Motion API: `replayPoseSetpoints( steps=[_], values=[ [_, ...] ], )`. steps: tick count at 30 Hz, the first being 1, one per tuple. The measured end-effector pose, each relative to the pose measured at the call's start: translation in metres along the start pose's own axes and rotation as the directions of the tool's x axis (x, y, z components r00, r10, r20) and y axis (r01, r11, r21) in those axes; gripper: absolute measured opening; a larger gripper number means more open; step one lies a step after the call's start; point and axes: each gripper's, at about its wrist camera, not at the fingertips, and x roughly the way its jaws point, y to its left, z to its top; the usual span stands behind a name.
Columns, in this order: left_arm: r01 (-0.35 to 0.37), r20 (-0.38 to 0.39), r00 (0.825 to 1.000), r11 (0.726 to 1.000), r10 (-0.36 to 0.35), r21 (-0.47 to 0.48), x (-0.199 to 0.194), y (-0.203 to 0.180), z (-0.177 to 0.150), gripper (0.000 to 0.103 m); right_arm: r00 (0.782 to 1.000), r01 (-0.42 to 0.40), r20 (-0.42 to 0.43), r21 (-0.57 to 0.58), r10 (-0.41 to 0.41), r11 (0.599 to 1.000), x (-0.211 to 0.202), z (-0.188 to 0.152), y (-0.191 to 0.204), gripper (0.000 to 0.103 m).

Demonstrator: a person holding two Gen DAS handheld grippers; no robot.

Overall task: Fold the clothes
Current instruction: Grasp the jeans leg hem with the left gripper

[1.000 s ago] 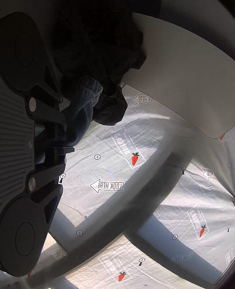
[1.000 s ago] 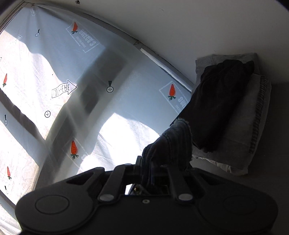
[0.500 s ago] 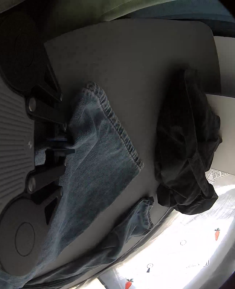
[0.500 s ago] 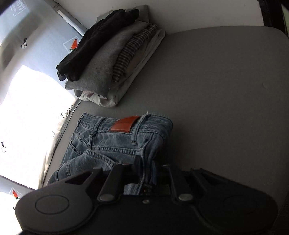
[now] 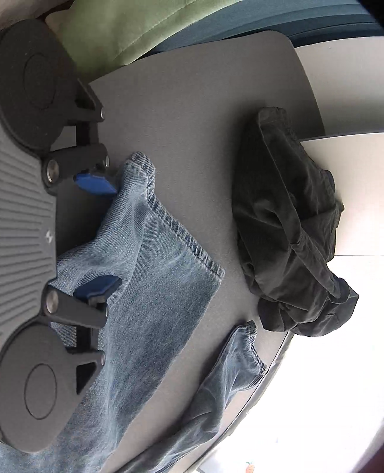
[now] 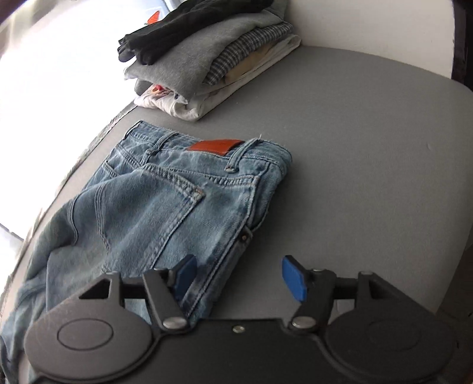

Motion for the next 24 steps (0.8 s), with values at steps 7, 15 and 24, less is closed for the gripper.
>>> replayPoseSetpoints(
  steps=[7,15,24],
  values=[
    [0.012,0.002,1.000,1.000,-0.012,0.012,0.012,0.022,0.026,0.064,0.991,0.066,0.133,-0.351,-0.020,0.934,-0.024,-0.041,0.070,0.100],
    [0.090,-0.054,0.995,0.987,-0.083,0.136,0.052,0.015,0.052,0.065,0.992,-0.099,0.021,-0.483,0.125,0.870,-0.015,-0.109,0.139,0.103],
    [0.166,-0.092,0.985,0.958,-0.148,0.235,0.096,-0.002,0.077,0.068,0.989,-0.012,0.123,-0.489,0.083,0.872,-0.002,-0.160,0.164,0.103]
  ],
)
